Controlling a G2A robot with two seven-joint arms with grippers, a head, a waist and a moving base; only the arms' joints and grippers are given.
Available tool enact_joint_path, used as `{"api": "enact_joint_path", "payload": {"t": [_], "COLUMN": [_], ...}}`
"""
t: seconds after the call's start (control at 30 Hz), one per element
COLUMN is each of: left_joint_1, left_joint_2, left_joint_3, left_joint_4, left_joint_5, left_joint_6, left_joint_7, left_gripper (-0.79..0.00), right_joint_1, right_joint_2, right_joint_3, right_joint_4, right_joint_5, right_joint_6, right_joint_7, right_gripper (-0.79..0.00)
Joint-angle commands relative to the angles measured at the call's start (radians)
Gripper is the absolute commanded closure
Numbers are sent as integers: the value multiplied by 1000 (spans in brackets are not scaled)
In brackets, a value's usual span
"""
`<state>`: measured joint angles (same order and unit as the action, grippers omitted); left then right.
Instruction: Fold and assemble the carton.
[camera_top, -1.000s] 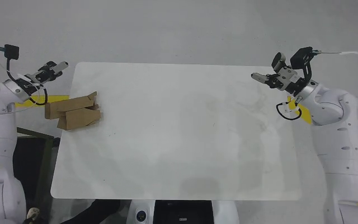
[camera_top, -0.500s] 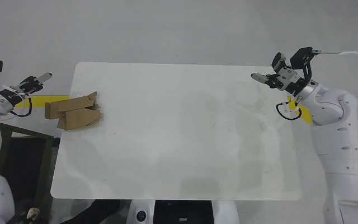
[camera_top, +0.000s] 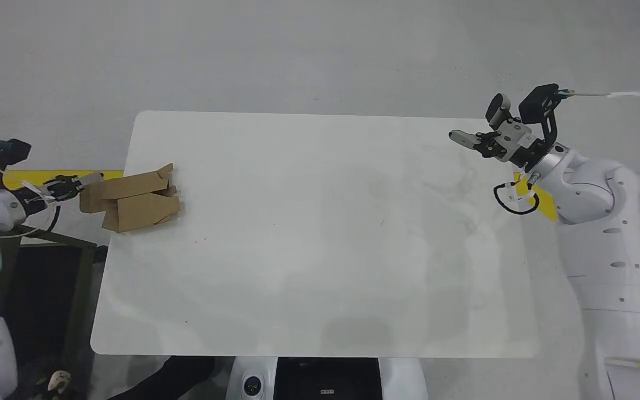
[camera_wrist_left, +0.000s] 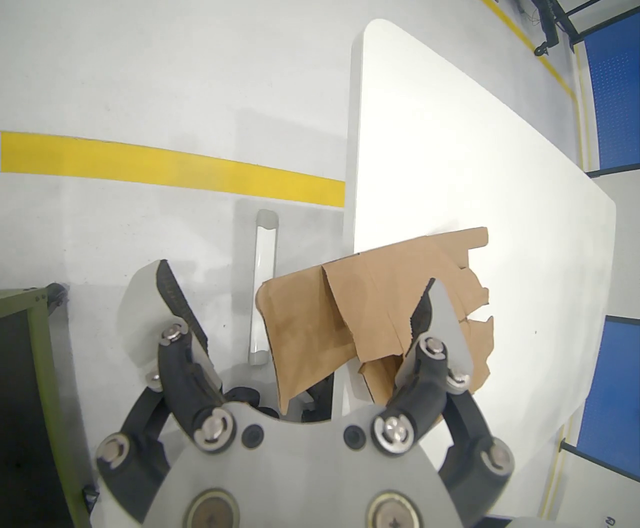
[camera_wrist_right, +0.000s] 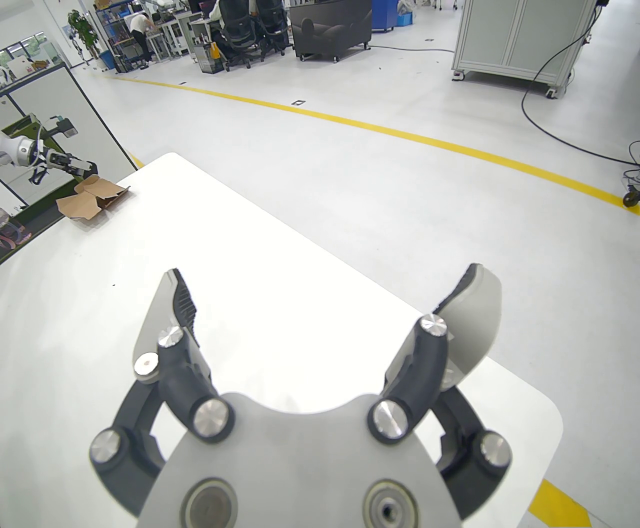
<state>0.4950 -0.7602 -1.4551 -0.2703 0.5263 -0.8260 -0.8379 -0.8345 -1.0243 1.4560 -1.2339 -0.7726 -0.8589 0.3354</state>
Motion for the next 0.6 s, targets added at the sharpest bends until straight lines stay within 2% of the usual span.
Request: {"api": "enact_joint_path", "payload": {"t": [0.0,0.37,0.4,0.47,0.57], "left_joint_1": [-4,-9,-8,-8,-9], "left_joint_2": [1,8,8,7,7], "left_joint_3": [2,21,25,33,42], "left_joint_4": [17,33,32,28,25], "left_joint_5": [-6,-7,-4,5,13], "left_joint_6": [7,-5,-4,-1,2], "left_joint_7": [-13,-51,-48,-47,-44], "left_gripper": [-785,-785,-714,-416,-299], "right_joint_1": [0,0,0,0,0], "right_joint_2": [0,0,0,0,0], "right_joint_3": [0,0,0,0,0], "right_joint_4": [0,0,0,0,0], "right_joint_5": [0,0,0,0,0], "right_joint_6": [0,0,0,0,0], "right_joint_7": [0,0,0,0,0], "right_gripper": [-785,-785,-785,-785,-785]}}
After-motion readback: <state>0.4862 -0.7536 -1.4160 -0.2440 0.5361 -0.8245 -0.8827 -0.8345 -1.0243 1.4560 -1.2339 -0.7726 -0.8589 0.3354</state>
